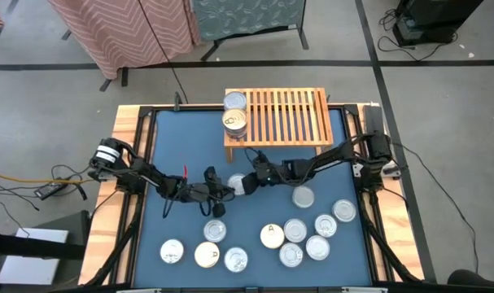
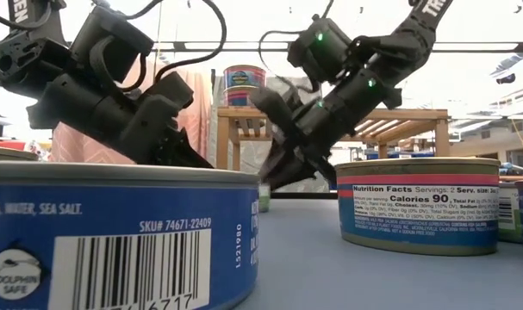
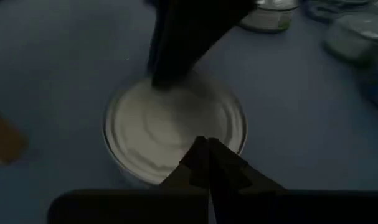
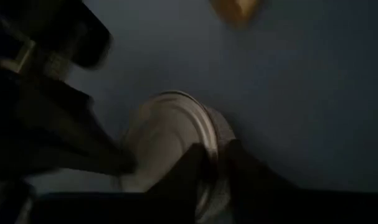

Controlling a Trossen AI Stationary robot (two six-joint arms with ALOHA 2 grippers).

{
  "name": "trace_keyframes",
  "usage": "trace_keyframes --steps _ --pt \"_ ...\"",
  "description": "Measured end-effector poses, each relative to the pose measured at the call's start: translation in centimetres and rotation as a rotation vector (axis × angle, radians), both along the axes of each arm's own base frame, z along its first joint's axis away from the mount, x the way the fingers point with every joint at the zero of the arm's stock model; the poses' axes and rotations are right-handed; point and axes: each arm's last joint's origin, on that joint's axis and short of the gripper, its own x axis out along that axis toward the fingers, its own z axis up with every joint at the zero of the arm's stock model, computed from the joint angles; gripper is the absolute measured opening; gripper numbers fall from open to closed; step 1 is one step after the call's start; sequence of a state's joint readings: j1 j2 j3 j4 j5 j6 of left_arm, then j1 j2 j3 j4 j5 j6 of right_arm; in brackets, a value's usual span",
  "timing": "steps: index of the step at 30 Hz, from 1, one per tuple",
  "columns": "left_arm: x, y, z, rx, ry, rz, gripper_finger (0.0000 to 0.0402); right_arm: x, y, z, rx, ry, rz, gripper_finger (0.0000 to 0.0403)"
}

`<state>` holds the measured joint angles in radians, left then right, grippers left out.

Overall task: Stack canned seafood by type on shelf
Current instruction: Stack the green tuna can on top of the other green tuna cans on the shelf

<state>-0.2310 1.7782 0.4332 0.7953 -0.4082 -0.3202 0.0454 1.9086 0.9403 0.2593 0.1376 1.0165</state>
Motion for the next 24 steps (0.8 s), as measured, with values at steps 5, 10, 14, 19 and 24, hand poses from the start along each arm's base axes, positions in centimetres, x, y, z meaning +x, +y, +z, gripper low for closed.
trace_keyframes --steps 5,10,14,19,24 --pt "0.0 -0.1 0.5 -0.015 -0.015 -0.02 0.0004 0.1 0.2 0.1 0.031 -0.009 0.039 0.0003" --pt "-0.2 0.3 0.3 -0.024 0.024 0.004 0.0003 0.1 0.3 0.2 0.04 -0.016 0.046 0.0002" --pt "-0.3 0.2 0.2 -0.052 0.053 0.012 0.0002 -0.1 0.3 1.0 0.01 -0.017 0.078 0.002" --pt "-0.4 -0.2 0.1 -0.032 0.058 0.016 0.0002 -0.3 0.3 4.0 -0.034 -0.111 0.117 0.0088" --pt "-0.6 -0.6 -0.2 -0.014 0.061 0.039 0.0001 -0.5 0.0 4.6 -0.07 -0.12 0.069 0.0178"
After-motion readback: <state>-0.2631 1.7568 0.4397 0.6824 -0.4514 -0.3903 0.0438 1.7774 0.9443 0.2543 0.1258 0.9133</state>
